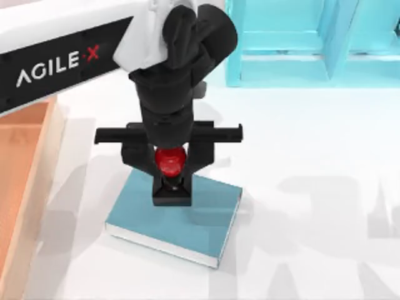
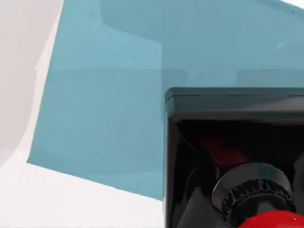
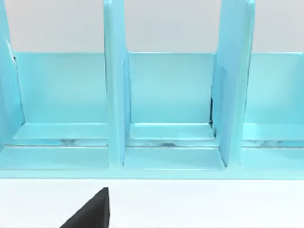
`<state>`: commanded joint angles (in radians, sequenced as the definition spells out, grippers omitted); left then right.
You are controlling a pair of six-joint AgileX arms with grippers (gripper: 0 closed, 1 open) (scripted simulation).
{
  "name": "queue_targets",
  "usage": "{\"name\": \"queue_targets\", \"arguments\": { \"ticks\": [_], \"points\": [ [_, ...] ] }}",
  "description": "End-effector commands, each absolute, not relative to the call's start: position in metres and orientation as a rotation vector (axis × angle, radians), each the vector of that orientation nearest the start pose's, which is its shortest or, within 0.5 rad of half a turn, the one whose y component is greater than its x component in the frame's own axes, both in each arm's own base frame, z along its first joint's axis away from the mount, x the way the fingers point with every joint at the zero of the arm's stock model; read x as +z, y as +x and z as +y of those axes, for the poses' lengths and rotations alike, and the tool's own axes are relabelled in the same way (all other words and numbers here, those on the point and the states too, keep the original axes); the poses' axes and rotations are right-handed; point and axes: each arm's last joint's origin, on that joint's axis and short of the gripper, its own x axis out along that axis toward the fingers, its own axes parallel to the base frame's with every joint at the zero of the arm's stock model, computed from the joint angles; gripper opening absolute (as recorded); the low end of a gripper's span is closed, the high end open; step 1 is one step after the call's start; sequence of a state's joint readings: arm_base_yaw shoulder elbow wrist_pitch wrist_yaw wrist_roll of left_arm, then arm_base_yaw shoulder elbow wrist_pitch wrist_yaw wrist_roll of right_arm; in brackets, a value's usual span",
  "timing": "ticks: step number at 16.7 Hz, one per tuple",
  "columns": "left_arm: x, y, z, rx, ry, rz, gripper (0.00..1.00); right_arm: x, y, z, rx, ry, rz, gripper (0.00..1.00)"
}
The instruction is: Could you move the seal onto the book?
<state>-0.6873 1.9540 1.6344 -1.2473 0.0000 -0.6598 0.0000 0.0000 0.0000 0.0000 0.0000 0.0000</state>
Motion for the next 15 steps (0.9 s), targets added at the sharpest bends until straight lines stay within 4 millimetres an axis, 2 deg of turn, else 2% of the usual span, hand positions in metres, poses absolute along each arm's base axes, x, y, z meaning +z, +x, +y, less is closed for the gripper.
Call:
{"name": "queue_targets", "arguments": {
  "ticks": [10,15],
  "points": [
    [0.2258,0.2936,-0.2357,-0.018,0.016,1.567,0.98,0.1600,0.1057,-0.0012,0.000,0.000,0.000,1.00],
    [0.2258,0.2936,-0.2357,-0.018,0.016,1.567,1.00,0.1600,0.1057,-0.0012,0.000,0.000,0.000,1.00]
  ]
}}
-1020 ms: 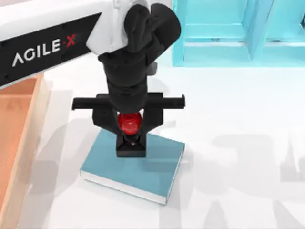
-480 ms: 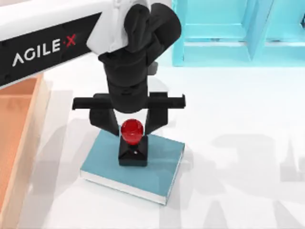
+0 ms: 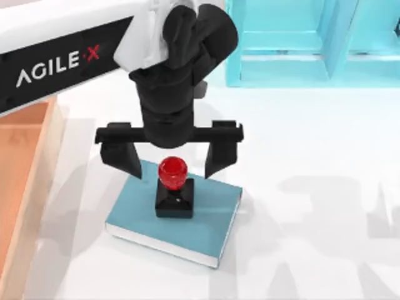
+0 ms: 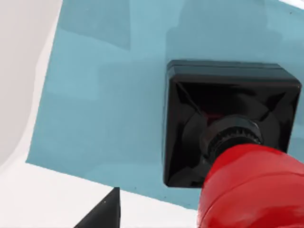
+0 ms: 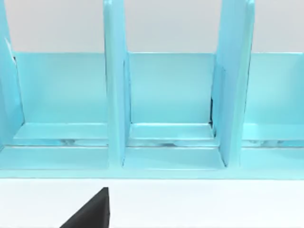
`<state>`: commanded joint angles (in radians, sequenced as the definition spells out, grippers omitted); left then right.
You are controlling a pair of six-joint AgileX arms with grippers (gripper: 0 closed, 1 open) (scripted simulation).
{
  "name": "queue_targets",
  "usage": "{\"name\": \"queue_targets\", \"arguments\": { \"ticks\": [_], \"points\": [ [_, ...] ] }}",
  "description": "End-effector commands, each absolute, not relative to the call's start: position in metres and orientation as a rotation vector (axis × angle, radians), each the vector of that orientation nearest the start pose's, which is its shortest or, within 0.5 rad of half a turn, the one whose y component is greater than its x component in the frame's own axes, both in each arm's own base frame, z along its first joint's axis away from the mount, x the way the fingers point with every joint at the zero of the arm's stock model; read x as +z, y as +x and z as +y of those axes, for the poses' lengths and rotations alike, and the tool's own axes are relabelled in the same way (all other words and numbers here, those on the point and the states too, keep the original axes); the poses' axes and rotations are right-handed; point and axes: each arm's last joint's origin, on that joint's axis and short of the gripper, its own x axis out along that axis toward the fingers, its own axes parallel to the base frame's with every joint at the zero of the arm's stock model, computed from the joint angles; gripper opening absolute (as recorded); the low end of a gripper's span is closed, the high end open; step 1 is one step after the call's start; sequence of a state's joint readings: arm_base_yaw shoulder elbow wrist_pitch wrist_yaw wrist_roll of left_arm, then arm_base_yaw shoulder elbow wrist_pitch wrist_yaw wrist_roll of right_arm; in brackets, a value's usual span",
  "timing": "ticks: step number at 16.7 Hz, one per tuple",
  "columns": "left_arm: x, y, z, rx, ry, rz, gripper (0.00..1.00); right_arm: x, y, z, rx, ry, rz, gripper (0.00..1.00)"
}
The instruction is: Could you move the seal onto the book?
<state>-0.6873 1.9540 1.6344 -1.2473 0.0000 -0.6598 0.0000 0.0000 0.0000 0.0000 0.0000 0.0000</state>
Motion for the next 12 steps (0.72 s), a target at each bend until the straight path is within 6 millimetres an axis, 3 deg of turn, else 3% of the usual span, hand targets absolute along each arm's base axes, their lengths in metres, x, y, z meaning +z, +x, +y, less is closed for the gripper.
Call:
{"name": "queue_targets", "arguments": {
  "ticks": [5,12],
  "points": [
    [0.227,0.294,-0.235,-0.018,0.011,1.565,1.00,0.160,0.106,-0.001,0.000,0.000,0.000,1.00],
    [0.256,0.294,-0.235,-0.017,0.015,1.567,1.00,0.160,0.106,-0.001,0.000,0.000,0.000,1.00]
  ]
}}
